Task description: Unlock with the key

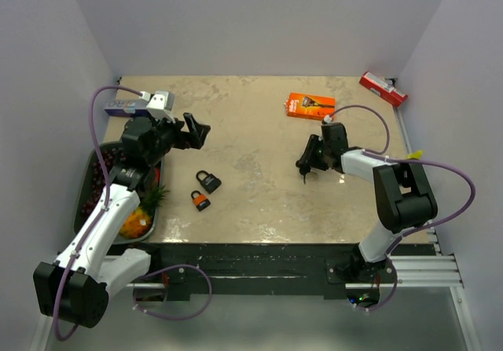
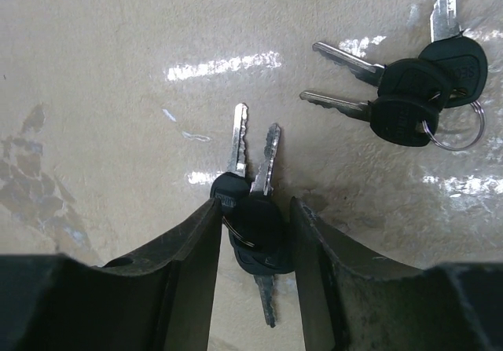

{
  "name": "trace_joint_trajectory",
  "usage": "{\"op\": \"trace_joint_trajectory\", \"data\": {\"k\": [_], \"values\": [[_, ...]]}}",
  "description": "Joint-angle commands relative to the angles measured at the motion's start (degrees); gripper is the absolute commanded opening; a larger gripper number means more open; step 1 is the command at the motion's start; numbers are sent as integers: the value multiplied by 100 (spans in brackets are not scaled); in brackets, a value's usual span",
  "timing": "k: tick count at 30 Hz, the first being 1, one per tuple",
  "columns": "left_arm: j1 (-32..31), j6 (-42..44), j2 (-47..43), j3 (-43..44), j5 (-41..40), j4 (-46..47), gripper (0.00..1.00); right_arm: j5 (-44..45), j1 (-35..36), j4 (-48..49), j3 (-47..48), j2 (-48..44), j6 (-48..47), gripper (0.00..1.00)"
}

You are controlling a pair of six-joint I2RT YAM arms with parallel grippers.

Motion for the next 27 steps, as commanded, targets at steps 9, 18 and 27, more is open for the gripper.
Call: {"op": "trace_joint_trajectory", "data": {"k": [9,18,27], "values": [[-30,110,-8,86,-129,152,95,-301,26,459,-131,102,270,39],[-30,119,1,86,-181,152,95,-362,17,521,-131,173,349,31],[-39,119,18,95,-217,-41,95,-441,17,556,-131,94,402,19]]}}
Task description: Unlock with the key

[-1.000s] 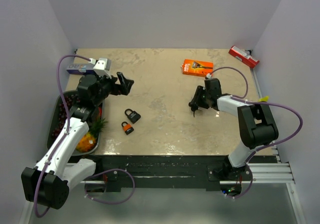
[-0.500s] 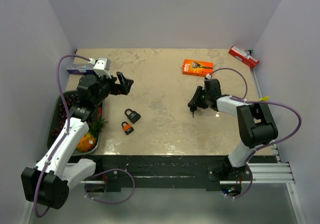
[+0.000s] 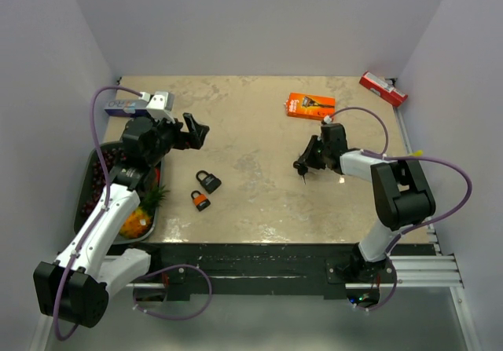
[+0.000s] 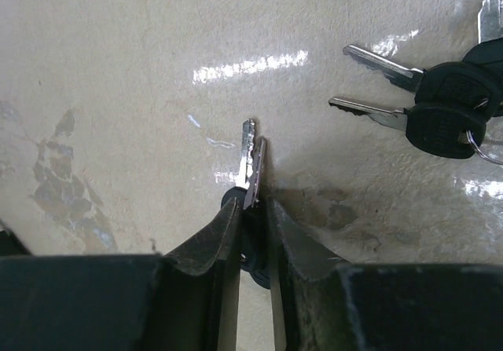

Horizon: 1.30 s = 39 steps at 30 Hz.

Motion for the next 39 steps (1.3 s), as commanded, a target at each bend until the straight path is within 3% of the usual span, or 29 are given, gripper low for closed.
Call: {"op": "trace_joint_trajectory", "data": {"k": [1,9,18,26,32,39], "values": [[-37,117,7,93,-88,53,95,-113,26,134,-44,-64,76,18],[-37,125,16,110,-167,9,95,-166,17,29,18,-169,41,6],[-54,152,7,93,193,131,95,-377,26,301,-140,-845,-204,0],[-116,82,130,-22,1659,790,95,-1044,26,801,-395,-1530,-890,0],[-186,-225,376,-127,2952,1405,95,-2625,87,1575,-597,-1786,-1145,0],[-405,-709,788,-268,3980,2125,95,-3233,781,1786,-422,-1979,-1146,0]]}}
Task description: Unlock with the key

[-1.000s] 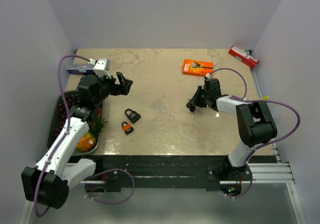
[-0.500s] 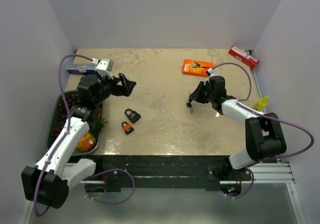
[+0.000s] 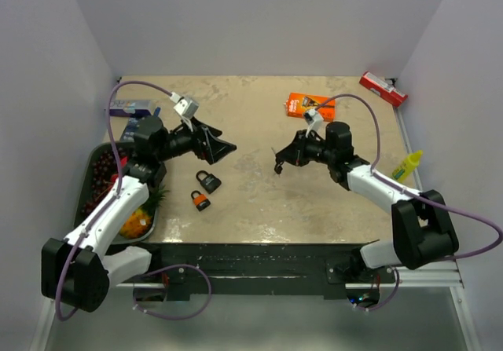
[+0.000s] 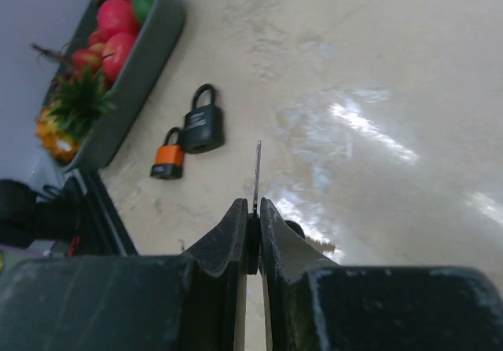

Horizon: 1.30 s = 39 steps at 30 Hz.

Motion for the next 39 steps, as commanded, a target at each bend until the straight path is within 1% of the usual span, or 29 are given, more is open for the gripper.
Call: {"op": "trace_joint_trajectory", "data": {"k": [1,5,11,14,16,24,27,30,31,33,34,37,39], "values": [[-176,-460,263,-78,1152,916,95,-772,399,514,201,-357,-85,0],[-247,-803,456,-148,1418,1241,94,-1036,628,831,228,-648,169,0],[-291,-909,518,-174,1506,1346,93,-1194,830,989,316,-1000,372,0],[-413,-1092,579,-201,1839,1610,87,-1396,918,1138,360,-1009,521,0],[-466,-1242,615,-280,2015,1935,87,-1520,997,1200,412,-1009,592,0],[-519,-1419,755,-297,2024,2058,87,-1581,1349,1183,553,-947,592,0],[-563,-1436,755,-315,2059,2068,81,-1573,1401,1156,579,-886,557,0],[-598,-1428,773,-324,2068,2076,72,-1511,1419,1165,588,-912,531,0],[-607,-1428,782,-324,2086,2094,66,-1520,1419,1157,597,-912,513,0],[-634,-1515,790,-341,2156,2233,61,-1537,1428,1034,667,-877,443,0],[-642,-1568,791,-359,2174,2296,55,-1537,1419,981,685,-877,408,0],[-669,-1630,799,-377,2174,2349,47,-1520,1419,858,711,-903,337,0],[-695,-1638,808,-376,2200,2358,44,-1485,1419,831,703,-930,302,0]]}}
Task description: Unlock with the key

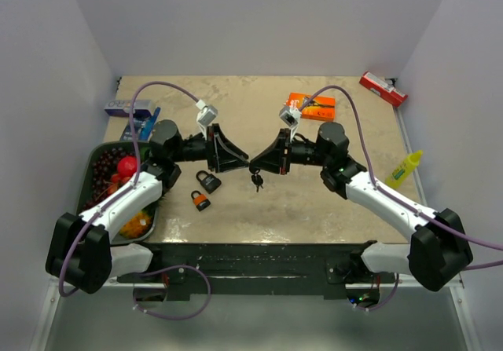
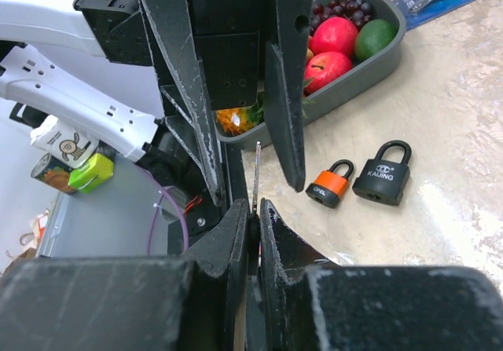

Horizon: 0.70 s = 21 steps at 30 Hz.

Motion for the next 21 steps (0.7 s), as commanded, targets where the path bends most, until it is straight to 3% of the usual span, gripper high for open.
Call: {"op": "trace_joint_trajectory", "data": {"k": [1,11,16,21], "values": [[-66,-104,30,-60,185,428,40,-16,36,10,257,-88,-170,0],[-83,-262,39,-112,176,595,18,11,27,-70,248,-97,-232,0],[-83,-341,39,-156,194,770,0,37,36,-122,248,-71,-293,0],[-83,-420,39,-218,211,972,0,55,27,-114,213,-71,-320,0]]}}
